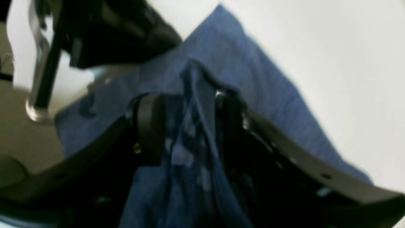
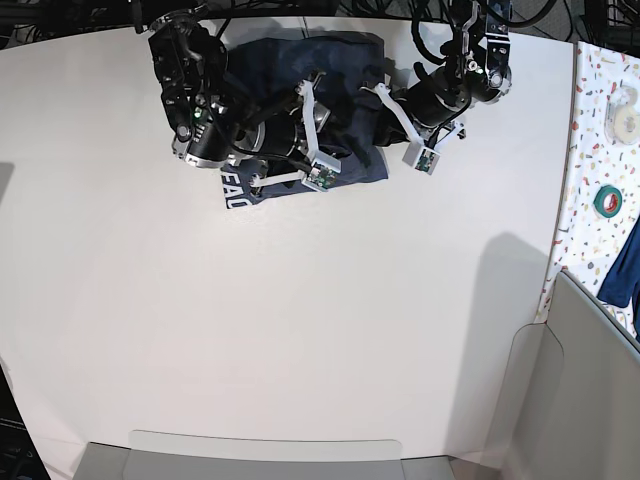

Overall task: Layout the t-shirt on the table in an organized manner, then fold the t-shirt properly
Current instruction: 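Square the folded bundle edges with both grippers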

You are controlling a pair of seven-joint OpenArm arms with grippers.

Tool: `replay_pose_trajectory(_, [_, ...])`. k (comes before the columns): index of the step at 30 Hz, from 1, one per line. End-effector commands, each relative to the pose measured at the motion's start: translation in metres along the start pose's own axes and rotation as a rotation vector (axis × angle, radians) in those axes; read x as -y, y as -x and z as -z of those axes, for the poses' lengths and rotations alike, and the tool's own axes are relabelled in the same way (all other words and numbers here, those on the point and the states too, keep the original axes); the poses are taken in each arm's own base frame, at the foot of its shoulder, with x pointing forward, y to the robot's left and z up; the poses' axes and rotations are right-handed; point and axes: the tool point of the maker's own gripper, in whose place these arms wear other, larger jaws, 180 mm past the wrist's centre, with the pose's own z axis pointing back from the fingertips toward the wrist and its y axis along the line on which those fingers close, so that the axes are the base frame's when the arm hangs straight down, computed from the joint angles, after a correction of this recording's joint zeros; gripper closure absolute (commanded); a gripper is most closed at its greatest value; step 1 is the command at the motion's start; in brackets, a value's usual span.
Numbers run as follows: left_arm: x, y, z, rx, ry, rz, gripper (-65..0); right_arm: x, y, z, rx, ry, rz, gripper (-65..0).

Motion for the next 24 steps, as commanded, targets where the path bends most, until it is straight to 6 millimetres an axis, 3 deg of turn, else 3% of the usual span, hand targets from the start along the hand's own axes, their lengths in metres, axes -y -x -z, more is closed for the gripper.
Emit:
replay_pose_trajectory(1, [-0.009, 0.029, -0.001, -0.124, -0.049, 0.012, 0.0, -0.002, -0.02, -0.003, 0.066, -0.005, -0.011, -31.2])
replay_pose_trajectory(10, [-0.009, 0.029, -0.001, -0.125, -0.049, 0.011, 0.0, 0.005, -0.073, -0.01, 0.145, 0.016, -0.151, -32.5])
replay_pose_trajectory(14, [-0.01, 0.03, 0.0, -0.126, -0.049, 0.01, 0.0, 0.04, -0.094, -0.036, 0.221, 0.127, -0.133, -32.4])
replay_pose_trajectory(19, [-0.01, 0.03, 0.0, -0.126, -0.049, 0.01, 0.0, 0.12, -0.07, -0.1, 0.346, 0.35, 0.103, -32.2])
replay_pose_trajectory(22, [-0.01, 0.03, 0.0, -0.126, -0.049, 0.01, 0.0, 0.15, -0.027, -0.134, 0.395, 0.46, 0.285, -29.6])
replay_pose_trajectory(24, [-0.01, 0.03, 0.0, -0.126, -0.049, 0.01, 0.0, 0.158, 0.004, -0.15, 0.393, 0.514, 0.37, -21.2])
